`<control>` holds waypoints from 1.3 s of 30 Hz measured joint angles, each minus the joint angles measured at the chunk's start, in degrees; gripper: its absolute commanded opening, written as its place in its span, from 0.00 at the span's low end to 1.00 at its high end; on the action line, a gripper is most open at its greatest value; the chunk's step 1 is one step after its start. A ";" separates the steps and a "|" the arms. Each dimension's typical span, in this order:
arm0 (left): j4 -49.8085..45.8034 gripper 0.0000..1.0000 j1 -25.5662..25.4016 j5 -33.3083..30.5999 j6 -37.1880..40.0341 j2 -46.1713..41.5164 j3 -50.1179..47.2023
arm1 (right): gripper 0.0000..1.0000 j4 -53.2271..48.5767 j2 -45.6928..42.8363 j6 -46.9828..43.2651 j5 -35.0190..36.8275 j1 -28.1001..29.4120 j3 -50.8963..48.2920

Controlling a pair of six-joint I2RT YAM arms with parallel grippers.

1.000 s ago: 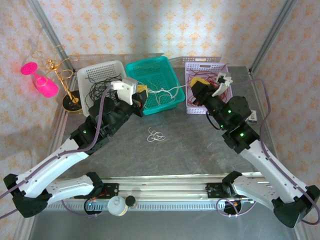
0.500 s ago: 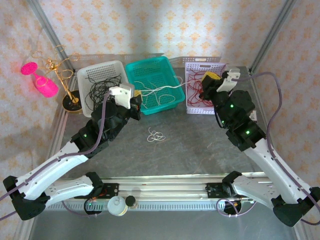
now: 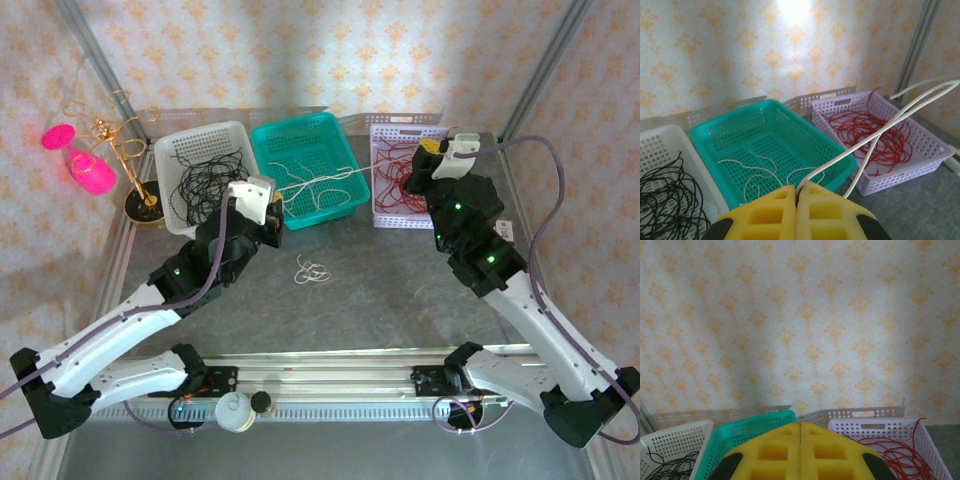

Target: Untangle the cables

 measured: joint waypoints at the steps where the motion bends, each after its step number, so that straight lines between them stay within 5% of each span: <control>1: -0.50 0.00 0.00 -0.11 0.24 0.63 0.00 | 0.00 0.00 0.22 -0.15 -0.74 0.00 0.70; 7: -2.03 0.03 -0.07 -1.16 1.36 4.90 -0.20 | 0.00 -0.59 2.91 -0.66 -4.68 0.00 6.25; 10: -2.45 0.37 -0.04 -1.38 1.18 6.10 -1.01 | 0.00 -1.03 3.93 -1.14 -5.77 0.02 7.13; 12: -2.62 0.47 0.13 0.24 0.79 5.97 -2.45 | 0.00 -1.11 4.44 -1.25 -7.10 -0.13 7.91; 25: 0.70 0.77 0.44 21.46 -2.21 0.33 -5.55 | 0.00 -4.39 6.05 -1.46 -26.01 -0.17 11.10; 30: 0.83 0.78 0.48 28.68 -2.43 -0.46 -5.60 | 0.00 -4.42 6.05 -1.20 -28.79 -0.17 11.10; 39: 3.08 0.64 5.77 29.44 -7.32 -3.50 -5.97 | 0.00 -4.44 6.05 -0.31 -31.93 -0.17 11.08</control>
